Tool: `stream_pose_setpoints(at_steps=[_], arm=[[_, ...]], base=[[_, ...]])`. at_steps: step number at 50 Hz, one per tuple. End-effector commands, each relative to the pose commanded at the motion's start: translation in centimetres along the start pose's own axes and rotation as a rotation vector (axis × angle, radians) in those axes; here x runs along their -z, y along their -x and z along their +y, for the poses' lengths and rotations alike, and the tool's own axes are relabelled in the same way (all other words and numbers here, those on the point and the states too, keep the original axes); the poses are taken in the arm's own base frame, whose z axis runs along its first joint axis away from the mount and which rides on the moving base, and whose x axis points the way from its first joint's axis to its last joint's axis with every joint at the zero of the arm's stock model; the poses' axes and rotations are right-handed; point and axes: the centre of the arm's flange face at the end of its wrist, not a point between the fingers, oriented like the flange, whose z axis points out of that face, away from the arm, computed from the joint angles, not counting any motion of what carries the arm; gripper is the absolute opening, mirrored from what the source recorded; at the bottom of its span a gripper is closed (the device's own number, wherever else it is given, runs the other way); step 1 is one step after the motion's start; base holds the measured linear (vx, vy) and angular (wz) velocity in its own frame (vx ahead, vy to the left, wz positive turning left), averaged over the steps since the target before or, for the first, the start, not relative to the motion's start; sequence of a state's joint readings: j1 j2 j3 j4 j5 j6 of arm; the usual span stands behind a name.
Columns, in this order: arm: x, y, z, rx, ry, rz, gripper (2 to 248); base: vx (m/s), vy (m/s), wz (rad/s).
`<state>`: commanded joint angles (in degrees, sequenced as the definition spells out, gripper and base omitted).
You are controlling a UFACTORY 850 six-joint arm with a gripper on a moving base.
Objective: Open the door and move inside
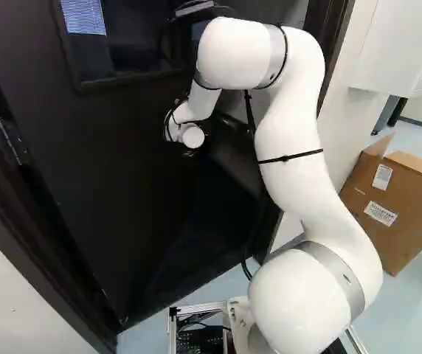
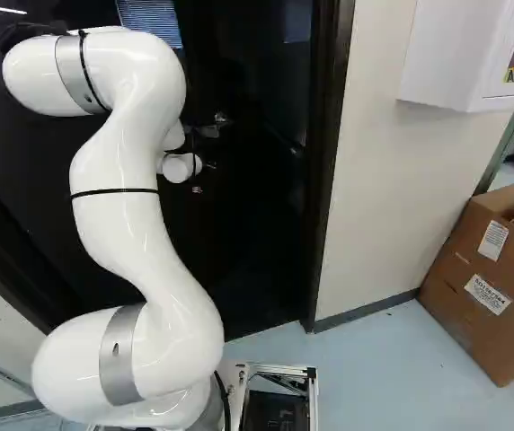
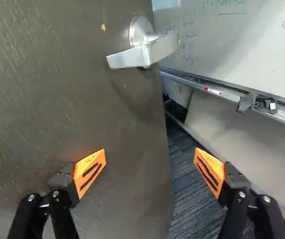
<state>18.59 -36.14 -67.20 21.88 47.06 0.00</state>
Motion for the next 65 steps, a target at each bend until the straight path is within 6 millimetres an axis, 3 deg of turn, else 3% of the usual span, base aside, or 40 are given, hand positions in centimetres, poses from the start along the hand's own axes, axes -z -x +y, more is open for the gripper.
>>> stream_pose_setpoints(at_steps=[65], arm=[[-3.8,2.6,-10.5,0.002,-0.134,0.034,247]], base=[[0.000,0.000,0.000]])
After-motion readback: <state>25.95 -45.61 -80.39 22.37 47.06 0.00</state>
